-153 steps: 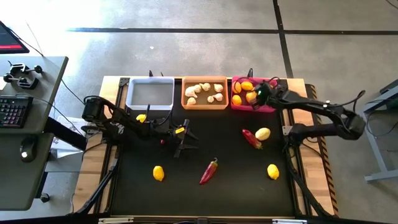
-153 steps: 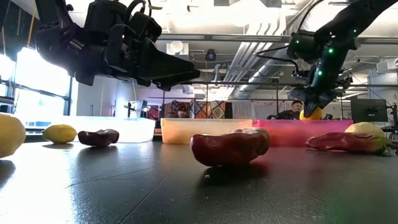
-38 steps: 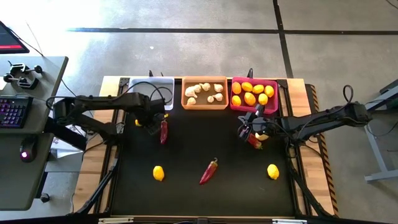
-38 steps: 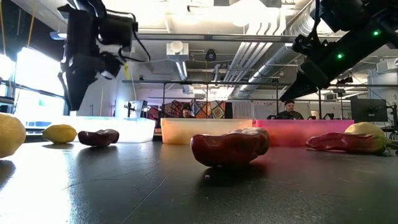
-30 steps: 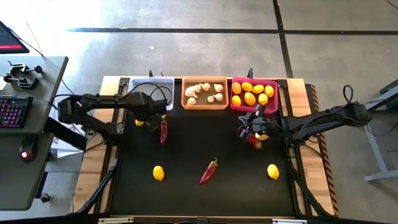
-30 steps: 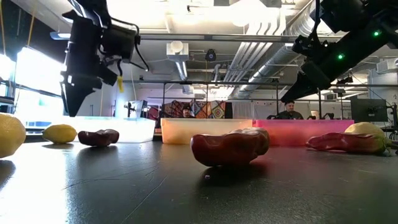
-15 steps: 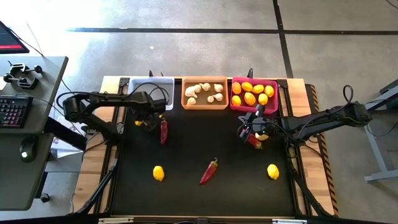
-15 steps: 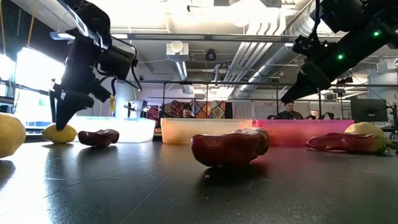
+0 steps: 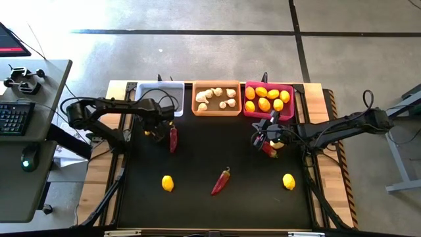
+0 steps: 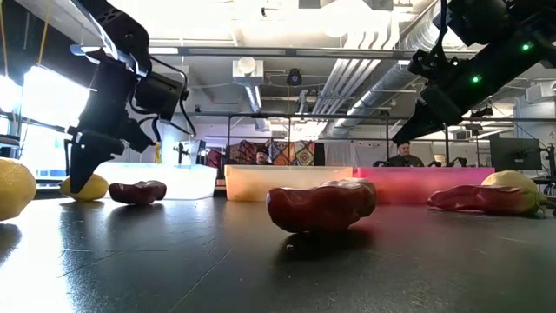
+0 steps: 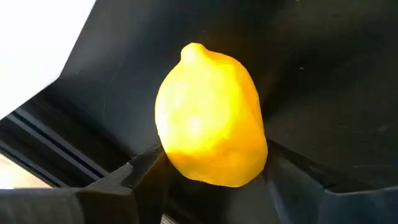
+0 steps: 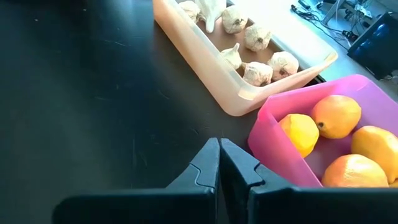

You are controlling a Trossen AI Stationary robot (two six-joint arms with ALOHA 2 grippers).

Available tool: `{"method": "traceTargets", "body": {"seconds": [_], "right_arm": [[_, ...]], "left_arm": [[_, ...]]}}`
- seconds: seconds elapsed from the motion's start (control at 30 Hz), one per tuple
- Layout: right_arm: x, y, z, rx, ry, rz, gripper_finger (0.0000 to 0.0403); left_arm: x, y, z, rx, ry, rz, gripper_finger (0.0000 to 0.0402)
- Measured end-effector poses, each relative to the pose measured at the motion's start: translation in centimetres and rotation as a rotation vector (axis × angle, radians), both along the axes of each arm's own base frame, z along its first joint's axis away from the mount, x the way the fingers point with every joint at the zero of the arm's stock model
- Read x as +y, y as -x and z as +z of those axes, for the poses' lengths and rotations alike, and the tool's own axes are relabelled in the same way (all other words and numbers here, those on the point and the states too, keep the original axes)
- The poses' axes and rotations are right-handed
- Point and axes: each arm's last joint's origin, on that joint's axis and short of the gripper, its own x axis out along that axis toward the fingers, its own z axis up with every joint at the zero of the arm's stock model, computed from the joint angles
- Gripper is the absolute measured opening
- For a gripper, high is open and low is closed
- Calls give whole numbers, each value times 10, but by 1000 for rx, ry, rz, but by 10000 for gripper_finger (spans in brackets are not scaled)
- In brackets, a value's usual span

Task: Sort produce into baskets
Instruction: Put the yellow lemon into the pink bin

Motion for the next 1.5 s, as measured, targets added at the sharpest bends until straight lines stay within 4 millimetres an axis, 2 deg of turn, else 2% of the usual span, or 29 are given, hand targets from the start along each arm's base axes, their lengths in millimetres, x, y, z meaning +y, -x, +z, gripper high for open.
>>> {"method": "traceTargets", "body": {"seconds": [0.3,0.67,0.83,1.0,1.13,1.33,1.5], "right_arm": [[0,0,0,1,-5,8,2],[2,-2,1,-15,-28,66,2],[7,-10,9,-82,-62,259,2],[12,-17,20,-190,-54,467,2],[13,-21,29,-260,26,514,2],[13,-28,42,-309,66,534,8],[17,-52,49,-296,30,599,46]], "left_arm": [[-1,-1,0,2,32,-112,135],[-31,-15,14,-137,104,-314,126],[-44,-32,23,-360,69,-451,126],[-51,-63,29,-734,32,-625,125],[-53,-81,33,-1011,34,-754,125],[-54,-90,42,-1189,41,-819,125],[-57,-99,49,-1306,34,-867,125]]}}
